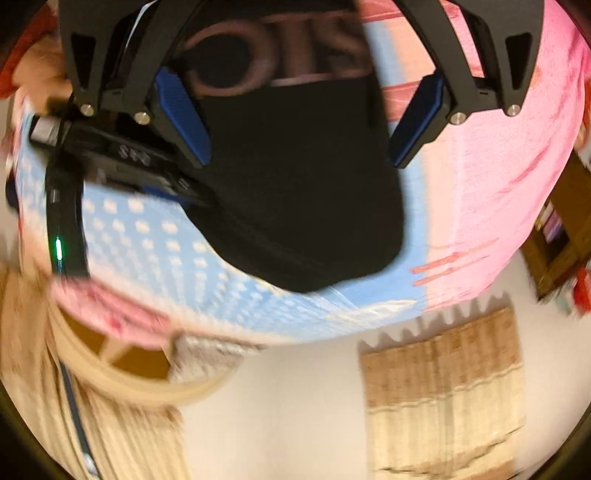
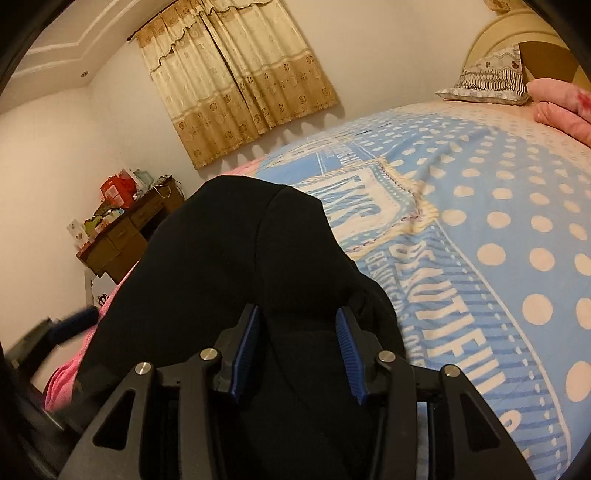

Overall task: Fold large clothes
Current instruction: 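Hold the folded hoodie bundle with both tools and smooth it, then grasp the black hoodie bundle with the left tool while the right tool grips its other end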

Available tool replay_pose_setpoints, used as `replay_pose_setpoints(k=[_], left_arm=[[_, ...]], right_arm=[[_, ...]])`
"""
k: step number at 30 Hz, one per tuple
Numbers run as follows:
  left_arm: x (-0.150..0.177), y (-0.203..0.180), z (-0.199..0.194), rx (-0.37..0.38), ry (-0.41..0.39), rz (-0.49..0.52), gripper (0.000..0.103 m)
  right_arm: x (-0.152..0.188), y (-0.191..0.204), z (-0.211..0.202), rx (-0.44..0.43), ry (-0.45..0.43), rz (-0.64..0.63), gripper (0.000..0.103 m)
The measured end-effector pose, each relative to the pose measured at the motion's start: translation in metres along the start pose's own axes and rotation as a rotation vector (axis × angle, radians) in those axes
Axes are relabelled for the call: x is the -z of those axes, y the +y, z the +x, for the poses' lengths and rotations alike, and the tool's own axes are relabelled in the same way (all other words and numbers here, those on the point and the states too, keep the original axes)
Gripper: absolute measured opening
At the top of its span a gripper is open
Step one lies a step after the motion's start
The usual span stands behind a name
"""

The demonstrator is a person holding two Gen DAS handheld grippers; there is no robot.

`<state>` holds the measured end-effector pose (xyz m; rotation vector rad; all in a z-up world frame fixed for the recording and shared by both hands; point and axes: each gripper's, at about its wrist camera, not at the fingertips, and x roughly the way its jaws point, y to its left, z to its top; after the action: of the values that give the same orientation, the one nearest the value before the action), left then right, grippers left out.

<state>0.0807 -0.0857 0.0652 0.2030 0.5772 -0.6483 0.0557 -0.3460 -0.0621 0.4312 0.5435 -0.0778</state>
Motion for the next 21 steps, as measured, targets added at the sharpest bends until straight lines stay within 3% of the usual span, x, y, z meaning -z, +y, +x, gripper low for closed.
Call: replay_pose_setpoints(k=[2, 6, 10, 12, 14, 17, 18, 20, 21], left_arm=[[-0.005, 0.03, -0.007, -0.013, -0.019, -0.078, 0.1], [-0.01, 0.072, 0.007, -0.052, 0.016, -0.187, 0.101], [-0.001, 0.077, 0.04, -0.012, 0.081, -0.287, 0.099], [0.01, 0.057, 0.056, -0.023, 0.118, -0.254, 0.097], [0.017, 0.045, 0.059, -0.063, 0.068, -0.272, 0.097], [0.016, 0.033, 0.062, -0.05, 0.068, -0.251, 0.092], [0.014, 0.026, 0.064, -0.06, 0.072, -0.219, 0.09], [0.009, -0.005, 0.063, -0.163, 0.057, -0.079, 0.084], [0.009, -0.016, 0.061, -0.196, 0.044, -0.019, 0.074]], right_arm=[[0.002, -0.001, -0.003, -0.01, -0.005, 0.011, 0.043], [0.008, -0.007, -0.009, -0.04, -0.017, 0.048, 0.043], [0.009, -0.008, -0.01, -0.052, -0.021, 0.06, 0.043], [0.009, -0.008, -0.01, -0.057, -0.019, 0.065, 0.043], [0.009, -0.011, -0.012, -0.059, -0.007, 0.077, 0.043], [0.012, -0.024, -0.018, -0.074, 0.023, 0.131, 0.045], [0.013, -0.028, -0.019, -0.08, 0.029, 0.148, 0.046], [0.018, -0.038, -0.019, -0.043, 0.051, 0.183, 0.057], [0.022, -0.041, -0.018, -0.033, 0.055, 0.195, 0.064]])
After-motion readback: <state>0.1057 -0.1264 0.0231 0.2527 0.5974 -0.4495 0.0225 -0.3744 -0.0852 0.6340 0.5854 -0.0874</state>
